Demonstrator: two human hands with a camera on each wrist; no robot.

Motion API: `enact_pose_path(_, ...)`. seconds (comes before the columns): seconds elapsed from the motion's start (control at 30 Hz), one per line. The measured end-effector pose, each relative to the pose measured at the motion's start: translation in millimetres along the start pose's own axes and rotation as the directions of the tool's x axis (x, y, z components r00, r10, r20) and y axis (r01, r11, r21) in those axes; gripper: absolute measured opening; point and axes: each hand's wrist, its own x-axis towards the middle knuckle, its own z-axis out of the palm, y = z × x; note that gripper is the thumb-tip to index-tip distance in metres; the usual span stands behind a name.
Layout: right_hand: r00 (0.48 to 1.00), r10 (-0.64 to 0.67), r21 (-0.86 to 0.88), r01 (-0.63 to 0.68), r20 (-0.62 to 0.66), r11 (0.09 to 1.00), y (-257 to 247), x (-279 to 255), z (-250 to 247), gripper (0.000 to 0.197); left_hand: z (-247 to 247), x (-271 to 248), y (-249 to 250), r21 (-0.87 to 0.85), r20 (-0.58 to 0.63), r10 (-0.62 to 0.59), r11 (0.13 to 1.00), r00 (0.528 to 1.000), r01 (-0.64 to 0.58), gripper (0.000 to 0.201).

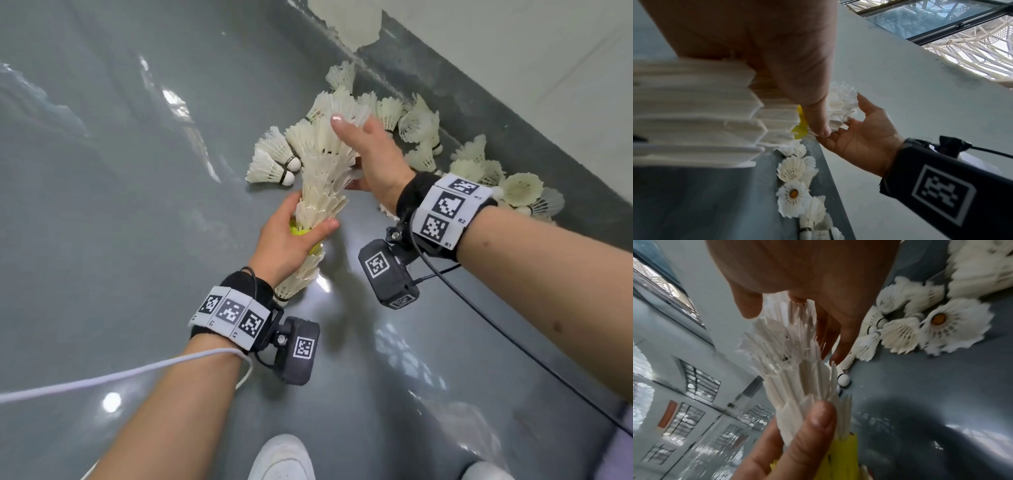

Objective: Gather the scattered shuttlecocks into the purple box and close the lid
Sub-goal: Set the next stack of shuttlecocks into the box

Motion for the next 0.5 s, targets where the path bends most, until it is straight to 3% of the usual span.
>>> enact_pose_path(0.03, 1.0, 0.007, 0.001, -0.007, -0.03, 1.0, -1.1, -5.8, -8.7, 0.024, 8.5, 0.9, 4.9, -0.004, 0.033, 0.004, 1.0, 0.999, -0.004, 0.062)
enact_pose_path(0.13, 0.99, 0.037, 0.038, -0.032, -0.135, 0.999, 1.1, -21.2, -44.0, 0.04, 38.8, 5.5, 18.5, -0.013, 0.154, 0.023, 1.0, 0.988, -0.021, 0.047)
enact_pose_path(0.2, 0.966, 0.059, 0.037, -0.052, -0.252, 0.998, 2.4, -38.1, -73.7, 0.04, 64.1, 7.4, 29.6, -0.032, 0.247, 0.04, 0.999, 0.968, -0.033, 0.041)
enact_pose_path(0.37, 0.893, 0.112, 0.128, -0.061, -0.435, 0.99, 7.4, -89.4, -146.3, 0.039, 135.2, -6.0, 62.2, -0.095, 0.476, 0.088, 0.994, 0.875, -0.049, 0.049)
enact_pose_path(0.5, 0.811, 0.188, 0.217, -0.077, -0.554, 0.973, 15.7, -129.8, -206.2, 0.037, 191.5, -23.6, 92.5, -0.131, 0.587, 0.126, 0.99, 0.8, -0.061, 0.05)
